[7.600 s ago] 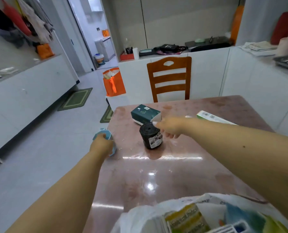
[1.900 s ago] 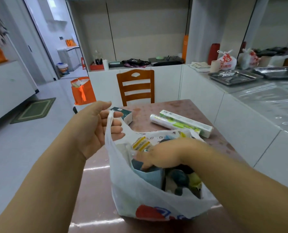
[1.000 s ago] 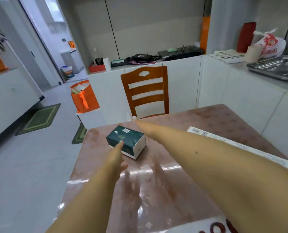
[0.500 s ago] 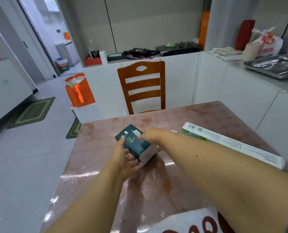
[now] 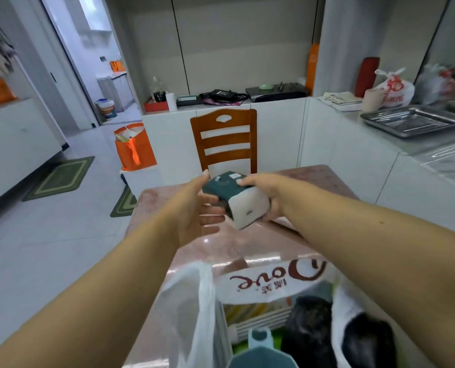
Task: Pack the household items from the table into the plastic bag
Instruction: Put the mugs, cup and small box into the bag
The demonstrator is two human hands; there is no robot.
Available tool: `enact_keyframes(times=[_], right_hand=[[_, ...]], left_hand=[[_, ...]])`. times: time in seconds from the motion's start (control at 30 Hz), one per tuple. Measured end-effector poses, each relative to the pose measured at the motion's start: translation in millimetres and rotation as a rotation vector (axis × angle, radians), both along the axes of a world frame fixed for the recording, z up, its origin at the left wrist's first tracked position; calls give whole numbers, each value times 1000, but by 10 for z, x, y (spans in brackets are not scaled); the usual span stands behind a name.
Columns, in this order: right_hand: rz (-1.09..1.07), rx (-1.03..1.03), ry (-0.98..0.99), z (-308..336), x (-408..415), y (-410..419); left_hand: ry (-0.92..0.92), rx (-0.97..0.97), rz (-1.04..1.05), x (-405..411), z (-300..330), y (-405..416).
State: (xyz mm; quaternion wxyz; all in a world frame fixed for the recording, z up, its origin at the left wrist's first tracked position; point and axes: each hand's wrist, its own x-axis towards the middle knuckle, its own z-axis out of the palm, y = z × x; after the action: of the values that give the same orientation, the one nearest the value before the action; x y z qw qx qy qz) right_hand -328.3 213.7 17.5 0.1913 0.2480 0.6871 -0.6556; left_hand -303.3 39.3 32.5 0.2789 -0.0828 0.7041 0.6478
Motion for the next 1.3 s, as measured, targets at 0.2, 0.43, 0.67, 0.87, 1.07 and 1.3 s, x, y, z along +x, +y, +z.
enact_keyframes(times=[0.2, 0.43, 0.67, 0.87, 1.07, 1.3], right_hand=[[-122, 98, 340, 685, 875, 332], [-65, 131, 331, 953, 1801, 693], [17, 137, 276, 926, 2156, 600], [145, 146, 179, 845, 2242, 216], [79, 422, 179, 620, 2111, -130], [83, 653, 175, 750, 2302, 14]], left_hand=[[386, -286, 113, 899, 621, -11], [456, -622, 108, 1802, 843, -190], [261, -19, 190, 1974, 811, -165], [237, 57, 295, 2044, 855, -182], [262, 33, 253, 2126, 830, -184], [263, -2, 253, 2075, 784, -116]])
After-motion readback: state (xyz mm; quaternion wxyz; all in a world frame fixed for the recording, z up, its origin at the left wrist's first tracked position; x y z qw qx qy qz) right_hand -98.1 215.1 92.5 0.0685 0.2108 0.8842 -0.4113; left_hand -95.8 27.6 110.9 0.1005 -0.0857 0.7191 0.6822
